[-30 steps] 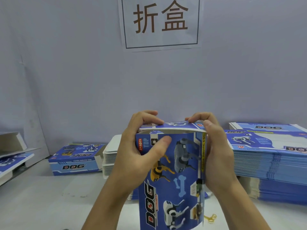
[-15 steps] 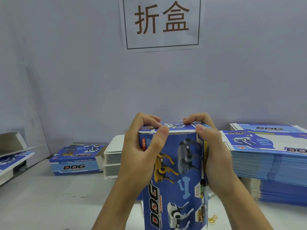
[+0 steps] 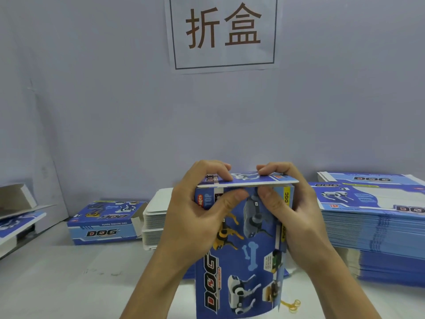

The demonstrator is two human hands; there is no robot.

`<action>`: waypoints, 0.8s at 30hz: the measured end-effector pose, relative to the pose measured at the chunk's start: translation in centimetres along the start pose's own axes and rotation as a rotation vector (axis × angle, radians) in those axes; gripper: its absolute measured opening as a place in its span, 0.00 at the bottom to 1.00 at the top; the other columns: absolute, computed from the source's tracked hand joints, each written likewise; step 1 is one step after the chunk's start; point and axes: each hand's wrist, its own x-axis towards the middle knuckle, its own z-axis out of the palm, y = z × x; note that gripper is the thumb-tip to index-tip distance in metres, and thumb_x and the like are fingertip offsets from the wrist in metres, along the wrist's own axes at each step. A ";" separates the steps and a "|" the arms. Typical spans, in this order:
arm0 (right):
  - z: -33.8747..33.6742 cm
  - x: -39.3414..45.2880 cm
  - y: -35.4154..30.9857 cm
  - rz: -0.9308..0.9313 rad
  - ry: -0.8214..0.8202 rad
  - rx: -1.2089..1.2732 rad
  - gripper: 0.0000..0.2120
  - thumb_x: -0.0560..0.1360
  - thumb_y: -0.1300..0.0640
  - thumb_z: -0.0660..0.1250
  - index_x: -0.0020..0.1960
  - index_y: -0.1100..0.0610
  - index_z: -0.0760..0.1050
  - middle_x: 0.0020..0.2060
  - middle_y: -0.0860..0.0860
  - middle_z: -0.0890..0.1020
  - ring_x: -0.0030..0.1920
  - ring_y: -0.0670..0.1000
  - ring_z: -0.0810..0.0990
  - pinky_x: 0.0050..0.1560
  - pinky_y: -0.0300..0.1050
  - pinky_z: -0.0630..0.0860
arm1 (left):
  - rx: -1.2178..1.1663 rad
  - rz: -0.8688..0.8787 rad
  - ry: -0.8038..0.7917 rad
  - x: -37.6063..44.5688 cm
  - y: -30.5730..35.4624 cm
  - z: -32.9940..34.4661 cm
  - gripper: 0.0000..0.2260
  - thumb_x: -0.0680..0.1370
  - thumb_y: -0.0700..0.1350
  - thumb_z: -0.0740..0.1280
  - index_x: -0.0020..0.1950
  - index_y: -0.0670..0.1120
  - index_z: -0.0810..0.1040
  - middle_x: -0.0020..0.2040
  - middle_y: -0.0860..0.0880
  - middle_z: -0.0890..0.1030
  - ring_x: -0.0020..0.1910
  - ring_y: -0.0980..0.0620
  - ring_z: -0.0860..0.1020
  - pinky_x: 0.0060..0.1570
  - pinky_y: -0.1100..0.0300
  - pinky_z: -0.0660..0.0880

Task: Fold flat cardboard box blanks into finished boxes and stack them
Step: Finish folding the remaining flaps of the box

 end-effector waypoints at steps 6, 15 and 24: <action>-0.1 0.2 -0.1 -0.026 0.055 -0.001 0.19 0.70 0.47 0.70 0.54 0.59 0.75 0.45 0.41 0.83 0.46 0.46 0.85 0.41 0.39 0.81 | 0.013 -0.229 -0.139 1.4 0.7 -1.1 0.08 0.80 0.53 0.66 0.50 0.50 0.79 0.66 0.57 0.77 0.50 0.59 0.84 0.44 0.61 0.82; 0.8 1.0 -0.5 0.088 -0.029 0.174 0.30 0.65 0.28 0.72 0.50 0.53 0.77 0.40 0.43 0.84 0.44 0.46 0.86 0.42 0.39 0.82 | -0.177 -0.168 0.151 0.1 -0.2 1.1 0.13 0.83 0.47 0.59 0.41 0.54 0.78 0.54 0.57 0.80 0.55 0.47 0.82 0.38 0.56 0.83; 0.9 0.0 -0.2 0.054 0.022 0.103 0.22 0.73 0.36 0.69 0.53 0.54 0.73 0.43 0.44 0.84 0.42 0.52 0.86 0.37 0.46 0.83 | -0.088 -0.127 -0.005 -0.2 0.3 -0.1 0.11 0.73 0.52 0.75 0.50 0.53 0.77 0.60 0.59 0.79 0.53 0.49 0.84 0.37 0.59 0.82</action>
